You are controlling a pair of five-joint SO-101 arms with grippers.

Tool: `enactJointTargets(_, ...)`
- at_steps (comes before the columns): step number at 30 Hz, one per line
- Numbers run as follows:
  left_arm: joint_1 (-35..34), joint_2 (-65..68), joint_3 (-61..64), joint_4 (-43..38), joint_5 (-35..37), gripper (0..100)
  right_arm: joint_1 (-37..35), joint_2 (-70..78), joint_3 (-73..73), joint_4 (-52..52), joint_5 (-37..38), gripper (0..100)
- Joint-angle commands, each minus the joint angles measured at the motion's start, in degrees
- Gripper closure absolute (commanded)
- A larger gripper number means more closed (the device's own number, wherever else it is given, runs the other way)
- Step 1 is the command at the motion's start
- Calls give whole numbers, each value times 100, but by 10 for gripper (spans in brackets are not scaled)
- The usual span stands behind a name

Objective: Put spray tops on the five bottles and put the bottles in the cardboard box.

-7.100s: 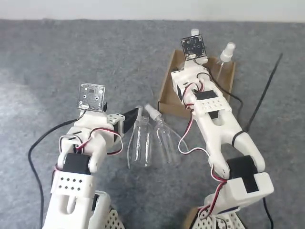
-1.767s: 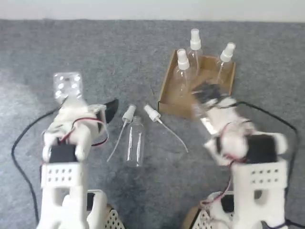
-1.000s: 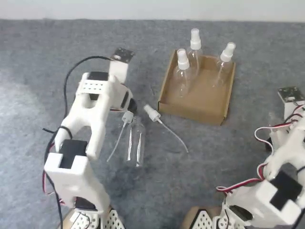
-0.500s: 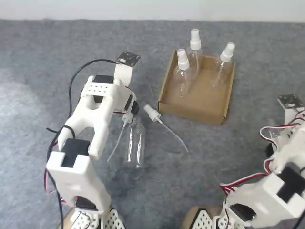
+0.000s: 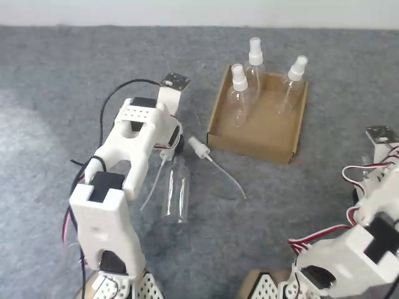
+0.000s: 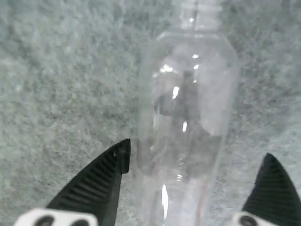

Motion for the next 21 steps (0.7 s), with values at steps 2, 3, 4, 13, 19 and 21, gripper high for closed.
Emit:
enactJointTargets(2, -79, -264, -251, 88, 220, 992, 40, -136, -888, 505, 18, 632)
enactJointTargets(3, -79, -352, -259, 167, 237, 991, -13, -127, -1029, 585, 18, 632)
enactJointTargets(4, -79, -466, -259, 237, 246, 991, -57, -101, -1160, 655, 18, 632)
enactJointTargets(13, -70, -2462, -127, 1222, 738, 991, -277, -66, -1653, 813, 35, 633)
enactJointTargets(19, -35, -4097, 980, 1248, 1020, 991, -567, 224, -1864, 857, 26, 633)
enactJointTargets(21, -62, -4519, 1446, 1073, 1011, 991, -681, 532, -2110, 866, 9, 634)
